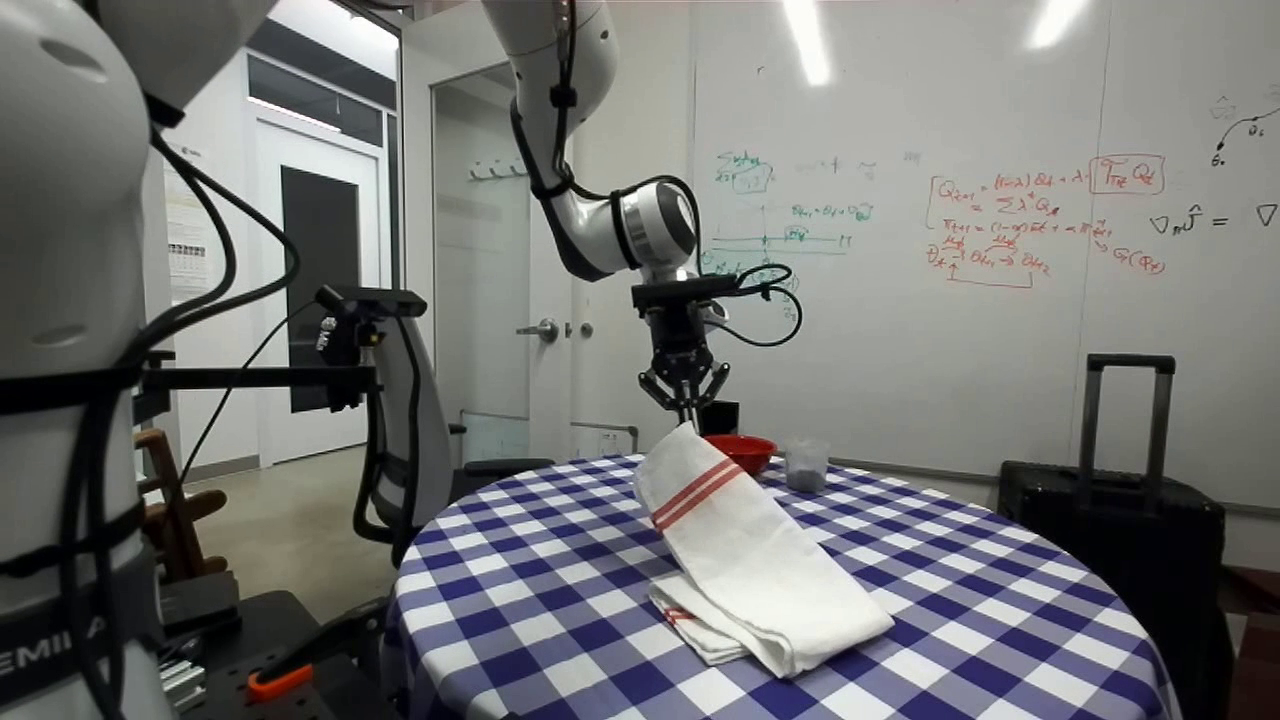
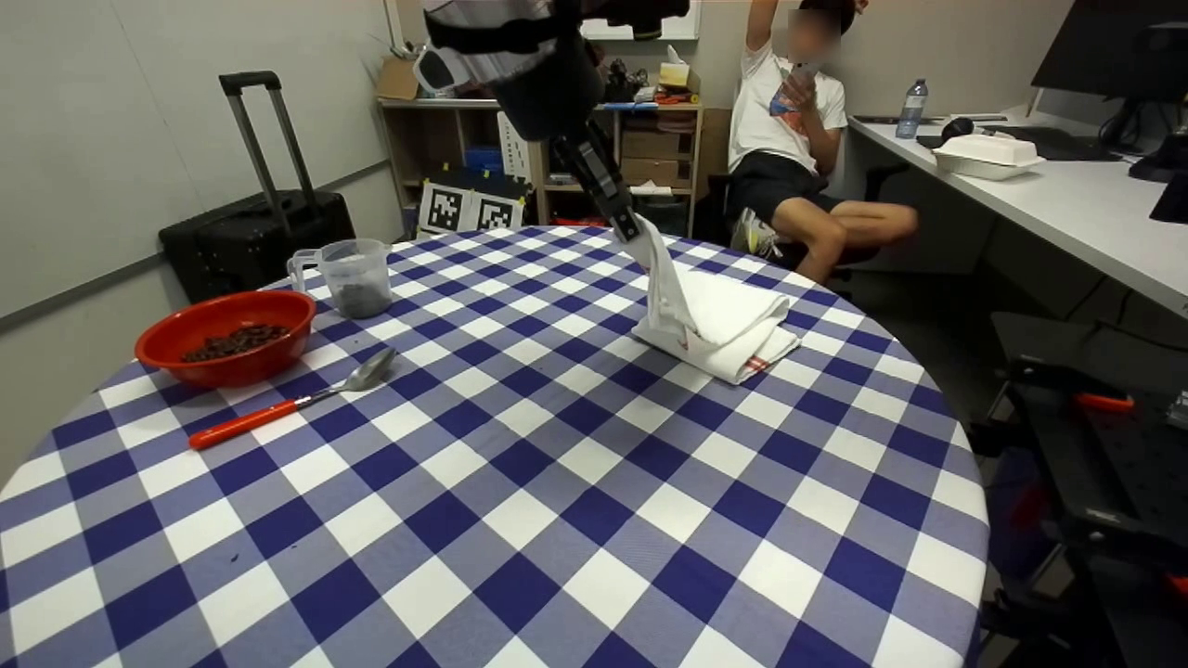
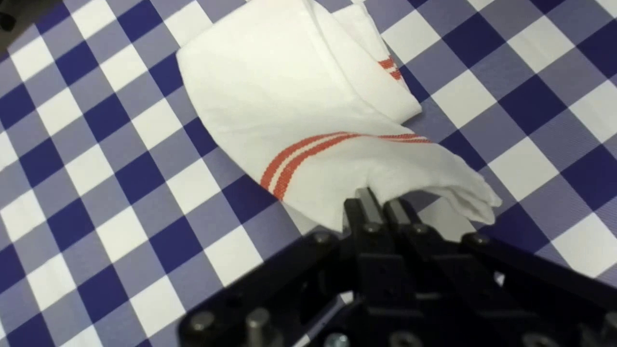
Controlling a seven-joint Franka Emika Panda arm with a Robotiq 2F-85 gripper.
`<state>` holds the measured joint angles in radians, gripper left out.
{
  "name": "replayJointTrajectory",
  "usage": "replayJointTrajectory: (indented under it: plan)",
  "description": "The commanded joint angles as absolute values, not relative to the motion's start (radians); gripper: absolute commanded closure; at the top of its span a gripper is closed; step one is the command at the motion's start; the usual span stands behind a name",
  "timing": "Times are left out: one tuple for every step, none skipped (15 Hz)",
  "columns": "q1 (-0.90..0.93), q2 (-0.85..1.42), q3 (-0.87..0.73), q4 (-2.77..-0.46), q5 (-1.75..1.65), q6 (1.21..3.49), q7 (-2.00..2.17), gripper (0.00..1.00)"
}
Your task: Fold the towel
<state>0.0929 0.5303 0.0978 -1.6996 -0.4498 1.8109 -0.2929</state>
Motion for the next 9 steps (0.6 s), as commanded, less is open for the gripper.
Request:
replayJointTrajectory:
  plan:
    - [0.105, 0.564, 0.120, -1.646, -0.382, 1.751, -0.363, 0.99]
    - [0.107, 0.566, 0.128, -1.646, -0.367, 1.746, -0.372, 0.99]
    - [0.109, 0.565, 0.135, -1.650, -0.358, 1.745, -0.378, 0.99]
    - [0.111, 0.564, 0.140, -1.652, -0.350, 1.743, -0.386, 0.99]
    - [0.112, 0.562, 0.146, -1.653, -0.341, 1.739, -0.395, 0.99]
    - [0.112, 0.557, 0.148, -1.654, -0.335, 1.741, -0.399, 0.99]
    - [0.111, 0.557, 0.151, -1.653, -0.326, 1.738, -0.403, 0.99]
    - [0.113, 0.558, 0.149, -1.653, -0.324, 1.736, -0.399, 0.99]
    - [0.116, 0.562, 0.146, -1.654, -0.327, 1.733, -0.396, 0.99]
